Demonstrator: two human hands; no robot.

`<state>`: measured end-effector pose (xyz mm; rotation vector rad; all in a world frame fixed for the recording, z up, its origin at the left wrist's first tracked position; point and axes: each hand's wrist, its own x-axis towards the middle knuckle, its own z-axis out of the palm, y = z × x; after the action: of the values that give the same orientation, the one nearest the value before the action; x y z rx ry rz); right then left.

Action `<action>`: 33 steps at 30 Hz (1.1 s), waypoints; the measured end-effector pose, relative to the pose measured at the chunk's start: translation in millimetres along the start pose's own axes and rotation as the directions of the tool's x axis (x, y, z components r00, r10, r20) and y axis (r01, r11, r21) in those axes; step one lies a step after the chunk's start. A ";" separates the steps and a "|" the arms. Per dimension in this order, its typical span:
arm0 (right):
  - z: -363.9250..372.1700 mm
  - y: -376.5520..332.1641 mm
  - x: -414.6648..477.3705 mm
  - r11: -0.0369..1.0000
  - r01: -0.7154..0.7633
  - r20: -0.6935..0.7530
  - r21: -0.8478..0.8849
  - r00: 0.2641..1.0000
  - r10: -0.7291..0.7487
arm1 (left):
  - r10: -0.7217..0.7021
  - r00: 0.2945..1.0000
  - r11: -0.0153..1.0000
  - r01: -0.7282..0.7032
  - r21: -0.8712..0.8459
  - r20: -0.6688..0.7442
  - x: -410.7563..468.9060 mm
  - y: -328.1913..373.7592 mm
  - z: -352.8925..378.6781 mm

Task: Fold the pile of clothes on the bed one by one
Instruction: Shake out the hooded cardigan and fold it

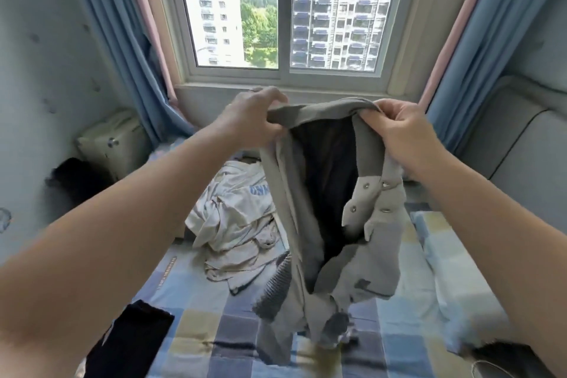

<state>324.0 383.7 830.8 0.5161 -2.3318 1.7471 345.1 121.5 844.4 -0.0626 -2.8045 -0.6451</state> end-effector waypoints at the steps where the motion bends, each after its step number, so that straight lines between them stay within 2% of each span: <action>1: -1.0 -5.0 1.8 1.000 0.002 0.026 -0.009 1.000 -0.001 | 0.048 0.995 0.999 -0.046 -0.022 0.089 -3.3 12.0 7.5; 3: -2.1 -13.7 3.0 1.000 -0.010 0.070 0.001 0.997 0.010 | 0.156 0.956 0.979 -0.116 -0.168 0.249 -12.1 37.0 26.3; 4: -3.4 -17.3 3.1 0.999 -0.028 0.086 0.032 0.996 0.025 | 0.190 0.942 0.954 -0.110 -0.277 0.277 -14.1 46.2 38.4; 7: -15.8 -19.2 5.8 0.989 -0.079 0.083 0.122 0.994 0.069 | 0.126 0.974 0.818 0.006 -0.575 0.189 -11.8 60.8 54.6; 9: -30.3 -12.7 7.1 0.999 -0.047 0.075 -0.014 0.996 0.048 | 0.037 0.988 0.716 0.079 -0.694 0.150 1.6 62.2 43.4; 11: -41.5 -4.2 2.8 0.971 -0.045 0.123 -0.234 0.990 0.076 | 0.036 0.982 0.720 0.103 -0.686 0.186 11.4 70.5 20.9; 15: -41.3 15.2 1.2 0.896 -0.004 0.151 -0.443 0.985 0.079 | 0.117 0.955 0.884 0.025 -0.466 0.273 31.0 90.8 -10.1; 19: -36.1 23.3 5.3 0.884 0.046 0.170 -0.466 0.985 0.038 | 0.157 0.929 0.978 -0.100 -0.182 0.335 39.4 100.1 -49.7; 23: -37.8 25.2 15.6 0.912 0.014 0.177 -0.410 0.982 0.064 | 0.104 0.946 0.994 -0.094 -0.046 0.308 43.9 94.8 -94.9; 26: -21.0 22.5 27.6 0.905 0.026 0.212 -0.425 0.975 0.072 | 0.049 0.971 0.997 -0.032 -0.076 0.234 46.2 86.4 -123.6; 29: 5.6 7.1 37.6 0.901 -0.014 0.262 -0.433 0.955 0.140 | -0.031 0.996 0.968 0.049 -0.245 0.078 47.1 69.7 -142.7; 31: 23.5 -8.6 42.2 0.945 -0.046 0.285 -0.323 0.948 0.144 | -0.110 0.992 0.942 0.084 -0.324 -0.063 49.4 49.9 -146.1; 33: 41.8 -30.1 45.3 0.985 -0.111 0.296 -0.132 0.944 0.147 | -0.172 0.971 0.932 0.106 -0.346 -0.166 53.6 25.7 -142.3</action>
<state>296.2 328.9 861.1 0.6695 -2.7160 1.6767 330.7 81.8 992.6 0.1307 -2.5006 -1.0965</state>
